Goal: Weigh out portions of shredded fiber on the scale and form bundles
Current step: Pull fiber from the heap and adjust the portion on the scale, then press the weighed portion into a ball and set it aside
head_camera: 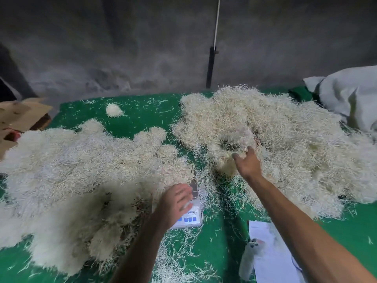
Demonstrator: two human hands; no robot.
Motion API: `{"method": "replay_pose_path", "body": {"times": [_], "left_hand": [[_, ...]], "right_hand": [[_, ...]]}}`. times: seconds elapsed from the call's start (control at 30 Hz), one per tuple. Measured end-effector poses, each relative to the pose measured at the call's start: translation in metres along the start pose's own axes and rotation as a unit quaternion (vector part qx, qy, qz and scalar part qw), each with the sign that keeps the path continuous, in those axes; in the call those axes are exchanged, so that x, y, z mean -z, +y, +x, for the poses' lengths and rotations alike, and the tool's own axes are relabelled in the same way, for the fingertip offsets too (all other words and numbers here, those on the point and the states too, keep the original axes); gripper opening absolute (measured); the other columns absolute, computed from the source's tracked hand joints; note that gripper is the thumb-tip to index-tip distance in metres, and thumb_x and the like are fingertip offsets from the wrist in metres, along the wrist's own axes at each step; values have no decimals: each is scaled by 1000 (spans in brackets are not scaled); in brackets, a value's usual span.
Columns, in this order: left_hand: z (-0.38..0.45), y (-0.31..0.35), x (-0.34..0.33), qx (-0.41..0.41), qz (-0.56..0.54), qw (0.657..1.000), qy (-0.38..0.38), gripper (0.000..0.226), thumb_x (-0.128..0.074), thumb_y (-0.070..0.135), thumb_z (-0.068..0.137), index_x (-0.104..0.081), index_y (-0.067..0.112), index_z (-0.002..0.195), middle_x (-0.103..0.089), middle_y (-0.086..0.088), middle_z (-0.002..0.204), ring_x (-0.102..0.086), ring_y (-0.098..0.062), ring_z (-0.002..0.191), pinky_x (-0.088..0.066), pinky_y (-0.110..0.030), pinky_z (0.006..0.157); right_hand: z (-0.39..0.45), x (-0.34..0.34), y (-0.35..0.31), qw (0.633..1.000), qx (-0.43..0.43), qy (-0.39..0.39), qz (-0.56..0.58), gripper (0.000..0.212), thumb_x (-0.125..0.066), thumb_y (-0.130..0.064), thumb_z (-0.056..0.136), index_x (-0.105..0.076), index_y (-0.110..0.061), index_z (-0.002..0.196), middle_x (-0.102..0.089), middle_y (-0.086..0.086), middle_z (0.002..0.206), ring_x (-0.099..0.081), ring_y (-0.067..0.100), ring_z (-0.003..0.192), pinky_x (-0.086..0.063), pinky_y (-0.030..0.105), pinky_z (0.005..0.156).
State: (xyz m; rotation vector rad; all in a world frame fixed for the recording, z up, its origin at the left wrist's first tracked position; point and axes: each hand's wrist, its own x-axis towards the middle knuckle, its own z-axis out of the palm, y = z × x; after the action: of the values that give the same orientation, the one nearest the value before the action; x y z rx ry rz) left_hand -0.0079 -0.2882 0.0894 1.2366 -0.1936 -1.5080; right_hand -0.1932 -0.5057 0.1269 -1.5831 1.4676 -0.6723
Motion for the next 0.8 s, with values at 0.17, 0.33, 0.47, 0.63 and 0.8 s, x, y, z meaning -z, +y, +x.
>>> {"method": "replay_pose_path", "body": {"times": [0.17,0.33,0.47,0.63,0.8], "left_hand": [[0,-23,-14,-29,5,996,79,29,-50,35,104,-63,16,122,-64,-7,133,-66,-21,115,-53,-38,93],[-34,-47,28,-36,-103,987,116,51,-69,46,81,-68,8,114,-70,-12,109,-68,-22,82,-55,-36,79],[-43,-64,48,-42,-146,978,142,43,-62,47,87,-70,10,106,-72,-7,96,-66,-22,85,-53,-38,80],[-50,-78,73,-52,-156,974,156,41,-54,42,98,-70,7,111,-71,-10,96,-67,-23,83,-55,-39,78],[-50,-63,79,-107,-23,951,288,29,-56,33,101,-68,7,96,-70,-12,87,-65,-26,79,-54,-37,69]], "right_hand": [[-20,-30,49,996,10,-81,-26,34,-55,-27,106,-57,-6,132,-64,13,133,-69,27,102,-61,34,84],[-59,-64,72,987,29,-160,-12,18,-51,-24,107,-64,-14,100,-71,6,98,-70,25,84,-43,9,52],[-87,-83,81,981,27,-191,2,15,-52,-18,106,-61,-23,95,-68,1,87,-58,8,63,-41,7,49],[-105,-99,79,977,22,-209,38,15,-49,-17,106,-63,-19,101,-70,1,90,-65,-7,65,-49,8,54],[-111,-108,57,982,29,-188,22,15,-51,-26,106,-63,-24,114,-71,-3,97,-73,7,72,-59,19,61]]}}
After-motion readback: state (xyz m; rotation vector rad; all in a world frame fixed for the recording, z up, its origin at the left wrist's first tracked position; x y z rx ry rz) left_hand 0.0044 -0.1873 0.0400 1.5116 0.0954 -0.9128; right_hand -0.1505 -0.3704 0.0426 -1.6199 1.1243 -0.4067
